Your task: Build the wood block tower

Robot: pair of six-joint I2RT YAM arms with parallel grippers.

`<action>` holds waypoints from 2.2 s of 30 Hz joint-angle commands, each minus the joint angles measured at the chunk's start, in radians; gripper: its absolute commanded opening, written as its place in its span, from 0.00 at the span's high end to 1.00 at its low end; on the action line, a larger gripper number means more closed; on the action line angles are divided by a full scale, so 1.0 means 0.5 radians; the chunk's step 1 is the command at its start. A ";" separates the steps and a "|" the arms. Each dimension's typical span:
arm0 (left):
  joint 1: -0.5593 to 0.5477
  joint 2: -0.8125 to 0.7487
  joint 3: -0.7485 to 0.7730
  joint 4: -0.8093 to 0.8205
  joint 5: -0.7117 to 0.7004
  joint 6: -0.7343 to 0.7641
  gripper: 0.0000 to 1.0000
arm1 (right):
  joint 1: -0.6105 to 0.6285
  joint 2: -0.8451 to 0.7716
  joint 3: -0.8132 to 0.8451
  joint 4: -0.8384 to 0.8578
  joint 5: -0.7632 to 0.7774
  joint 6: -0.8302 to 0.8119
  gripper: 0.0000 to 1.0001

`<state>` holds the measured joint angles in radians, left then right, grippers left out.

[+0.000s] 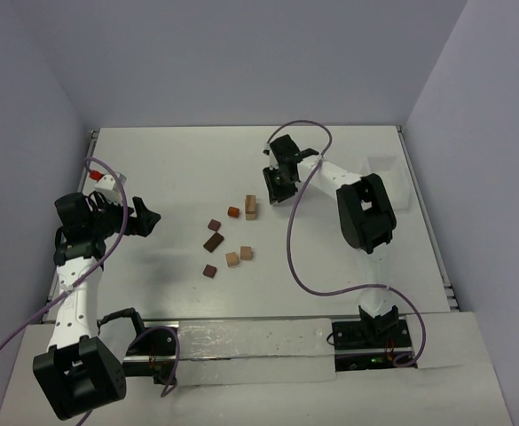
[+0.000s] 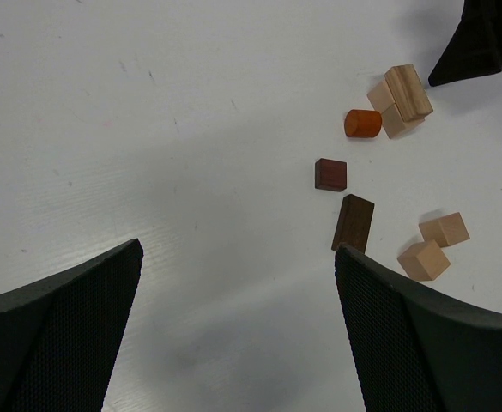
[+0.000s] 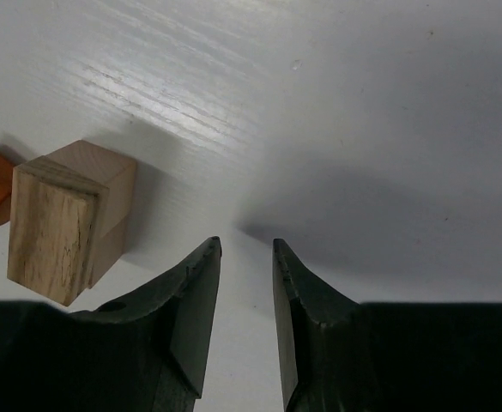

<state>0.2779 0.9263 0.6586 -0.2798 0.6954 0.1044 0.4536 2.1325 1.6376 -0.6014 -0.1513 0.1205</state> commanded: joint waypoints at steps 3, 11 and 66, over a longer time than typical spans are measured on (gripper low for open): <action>0.017 0.007 0.022 0.078 0.013 -0.017 0.01 | 0.075 0.001 -0.006 0.132 -0.006 0.063 0.53; 0.015 -0.003 0.017 0.075 0.008 -0.016 0.01 | 0.151 0.054 0.078 0.102 0.020 0.075 0.35; 0.015 0.007 0.018 0.087 0.015 -0.028 0.01 | 0.197 -0.056 -0.119 0.105 -0.044 0.188 0.33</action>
<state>0.2779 0.9302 0.6586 -0.2798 0.6930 0.0906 0.5387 2.1323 1.5887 -0.5404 -0.1553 0.1936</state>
